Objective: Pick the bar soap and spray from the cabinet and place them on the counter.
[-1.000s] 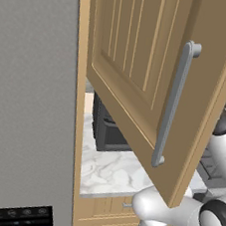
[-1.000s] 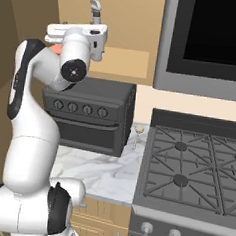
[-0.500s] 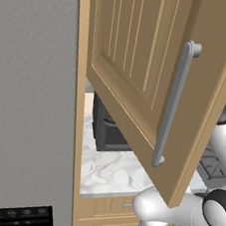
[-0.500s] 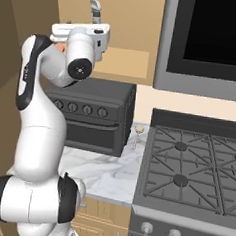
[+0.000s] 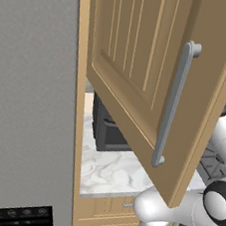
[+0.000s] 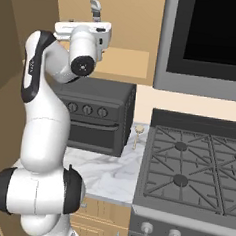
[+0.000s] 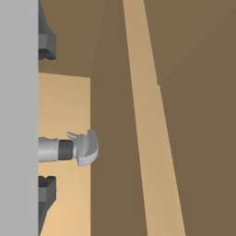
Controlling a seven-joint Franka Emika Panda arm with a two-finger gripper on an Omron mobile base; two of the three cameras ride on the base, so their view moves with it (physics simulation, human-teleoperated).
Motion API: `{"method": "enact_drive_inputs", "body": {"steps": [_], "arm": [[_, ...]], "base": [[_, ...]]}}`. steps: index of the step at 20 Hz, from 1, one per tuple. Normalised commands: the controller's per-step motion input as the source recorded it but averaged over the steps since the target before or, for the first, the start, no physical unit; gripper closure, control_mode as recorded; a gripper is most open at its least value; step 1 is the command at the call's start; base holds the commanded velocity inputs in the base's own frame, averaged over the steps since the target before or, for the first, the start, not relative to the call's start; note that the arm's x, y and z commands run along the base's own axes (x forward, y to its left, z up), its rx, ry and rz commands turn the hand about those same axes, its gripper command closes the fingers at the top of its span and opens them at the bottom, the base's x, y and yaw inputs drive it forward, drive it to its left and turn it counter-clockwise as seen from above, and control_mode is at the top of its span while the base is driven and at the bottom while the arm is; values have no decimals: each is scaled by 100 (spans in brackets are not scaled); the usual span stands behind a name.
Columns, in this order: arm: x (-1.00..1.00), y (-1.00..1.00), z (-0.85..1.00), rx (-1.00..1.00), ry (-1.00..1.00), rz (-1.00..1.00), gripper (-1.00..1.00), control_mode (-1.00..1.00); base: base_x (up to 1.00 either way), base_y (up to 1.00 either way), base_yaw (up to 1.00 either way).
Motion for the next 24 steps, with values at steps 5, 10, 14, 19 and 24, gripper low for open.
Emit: {"method": "enact_drive_inputs", "body": {"steps": [5,10,14,19,24], "arm": [[23,1,2,0,0,0,-100,-100],[27,0,1,0,0,0,-100,-100],[28,0,0,0,0,0,-100,-100],[28,0,0,0,0,0,-100,-100],[27,0,0,0,0,0,-100,-100]], "base": [[0,0,0],[0,0,0],[0,0,0],[0,0,0],[0,0,0]]}}
